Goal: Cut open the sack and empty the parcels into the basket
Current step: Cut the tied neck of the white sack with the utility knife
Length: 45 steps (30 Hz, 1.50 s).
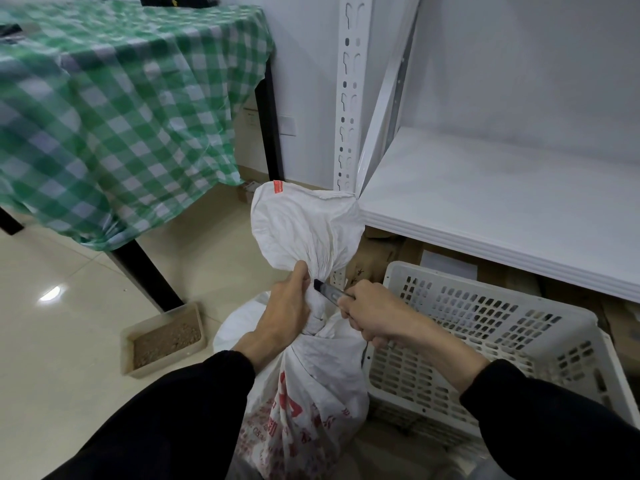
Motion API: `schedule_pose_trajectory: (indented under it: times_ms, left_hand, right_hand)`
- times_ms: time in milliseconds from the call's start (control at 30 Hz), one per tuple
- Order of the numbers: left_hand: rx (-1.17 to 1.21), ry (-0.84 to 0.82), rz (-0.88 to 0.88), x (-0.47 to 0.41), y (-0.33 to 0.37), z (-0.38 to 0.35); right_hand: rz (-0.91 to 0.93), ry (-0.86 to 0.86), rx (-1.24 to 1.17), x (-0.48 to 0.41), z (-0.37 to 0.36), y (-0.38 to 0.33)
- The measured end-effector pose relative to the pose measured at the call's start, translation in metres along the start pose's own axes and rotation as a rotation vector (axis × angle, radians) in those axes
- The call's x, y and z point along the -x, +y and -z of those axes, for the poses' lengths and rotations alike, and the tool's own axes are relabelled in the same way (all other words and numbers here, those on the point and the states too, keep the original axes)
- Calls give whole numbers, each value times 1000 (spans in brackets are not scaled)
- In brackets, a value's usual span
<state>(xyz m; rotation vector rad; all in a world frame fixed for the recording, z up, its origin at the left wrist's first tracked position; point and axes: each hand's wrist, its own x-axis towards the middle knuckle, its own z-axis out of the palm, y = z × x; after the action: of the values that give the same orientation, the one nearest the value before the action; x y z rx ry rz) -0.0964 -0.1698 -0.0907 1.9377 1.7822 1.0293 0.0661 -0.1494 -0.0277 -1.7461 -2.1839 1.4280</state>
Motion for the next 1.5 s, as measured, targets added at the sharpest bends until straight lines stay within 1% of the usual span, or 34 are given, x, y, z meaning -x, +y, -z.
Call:
schedule_pose_trajectory:
  times_ms: [67,133,233,300,567,700,833,1100,1267,1333,1433,1500]
  left_hand:
    - [-31,2,-50,0,-1,1]
    - [-53,0,-102,1,-1,2]
    - [-75,-3,-107,0,-3,3]
    - [-88,-7,-127,-1,-4,3]
    - [-24,11,-118,0,-2,1]
    - [-25,16,-152,-2,-6,2]
    - [-14,20,-170,0,-7,2]
    - [11,15,-148,2,-8,2]
    - [-18,-2,-128,1,-9,0]
    - [-38,-8,-144,1,-10,-1]
    - [-51,-7,-162,2,-8,-3]
    - [-57,-7,-162,2,-8,-2]
  right_hand:
    - [9,47,24,-1,0,1]
    - [-2,37,63,-2,-1,0]
    - [11,49,87,-1,5,-2]
    - [10,52,36,0,9,-3]
    - [-106,-66,-287,3,11,3]
    - [-113,-95,-330,0,15,4]
    - [-158,-146,-382,-2,16,6]
    - [-170,-151,-365,0,19,8]
    - [-183,-195,-394,5,23,8]
    - [-185,-172,-369,3,22,7]
    - [-136,-110,-288,0,19,6]
    - [-128,-100,-286,-1,18,7]
